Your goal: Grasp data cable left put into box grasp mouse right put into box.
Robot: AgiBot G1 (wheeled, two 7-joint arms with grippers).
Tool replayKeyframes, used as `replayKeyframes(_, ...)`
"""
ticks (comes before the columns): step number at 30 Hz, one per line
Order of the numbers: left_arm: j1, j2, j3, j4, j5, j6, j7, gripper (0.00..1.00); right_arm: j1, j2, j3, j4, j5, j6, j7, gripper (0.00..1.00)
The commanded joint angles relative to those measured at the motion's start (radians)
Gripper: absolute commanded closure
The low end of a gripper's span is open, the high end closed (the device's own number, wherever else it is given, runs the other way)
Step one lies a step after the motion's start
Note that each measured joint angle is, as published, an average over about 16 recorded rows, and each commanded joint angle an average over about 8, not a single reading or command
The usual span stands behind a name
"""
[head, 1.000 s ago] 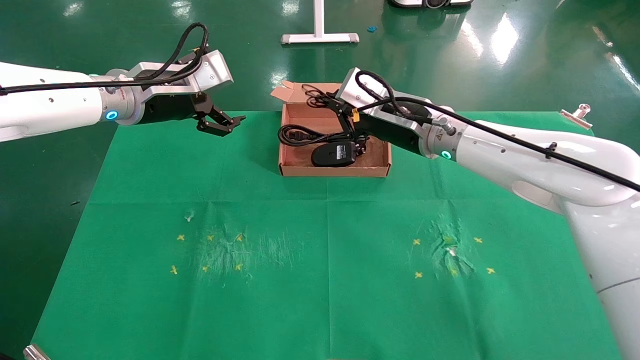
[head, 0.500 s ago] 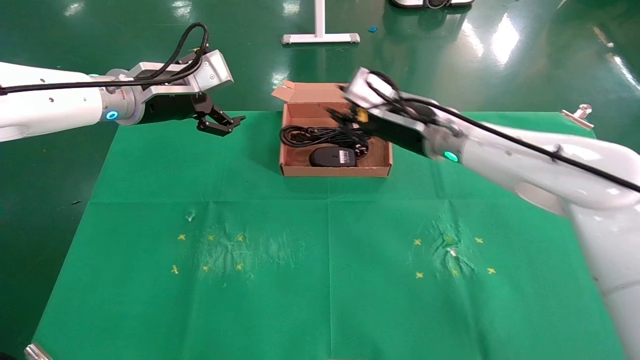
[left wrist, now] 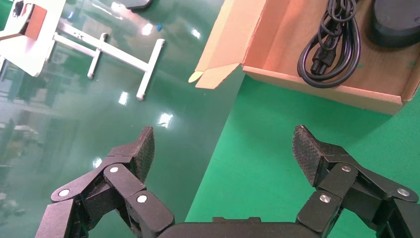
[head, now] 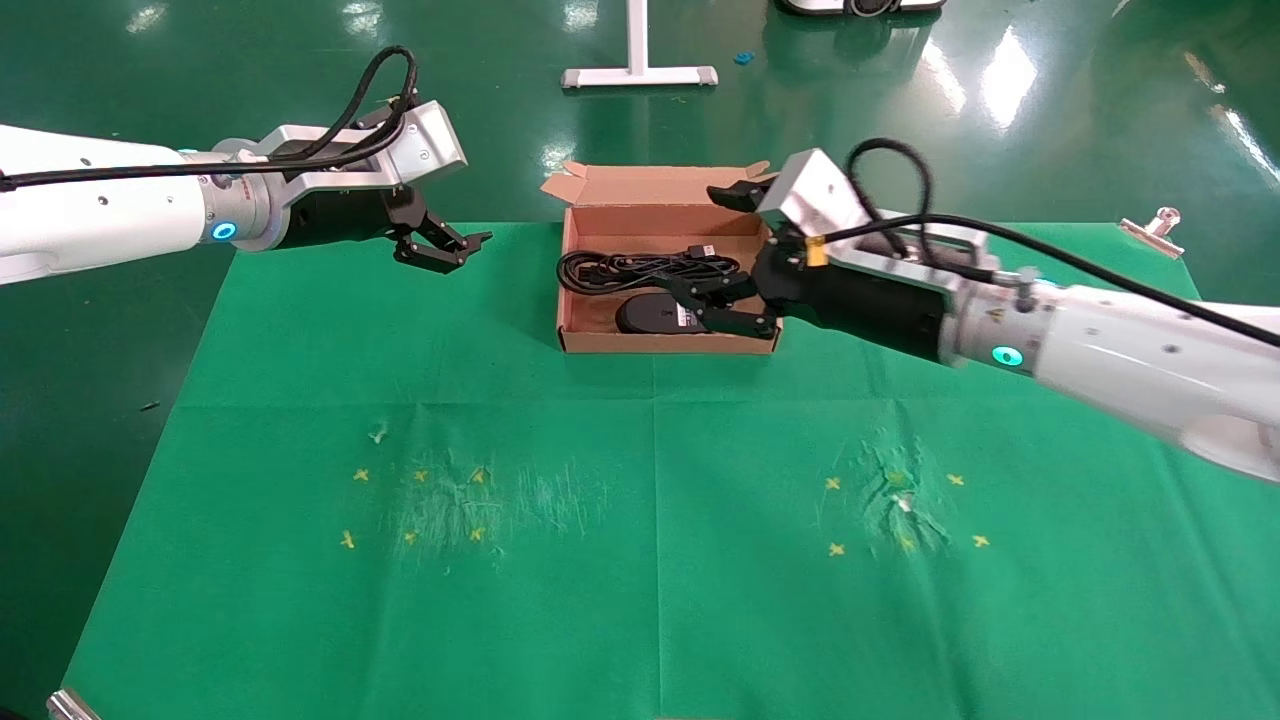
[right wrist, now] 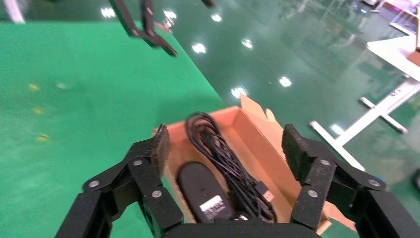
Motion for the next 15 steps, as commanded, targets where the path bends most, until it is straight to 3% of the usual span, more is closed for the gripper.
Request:
replayKeyframes(1, 0.000, 0.000, 0.000, 0.000, 0.000, 0.000, 0.000, 0.00, -0.011, 0.021, 0.007, 0.014, 0.029, -0.026, 0.010, 0.00)
replayKeyframes(15, 0.012, -0.008, -0.013, -0.010, -0.015, 0.013, -0.002, 0.00, -0.086, 0.166, 0.053, 0.115, 0.228, -0.207, 0.082, 0.00)
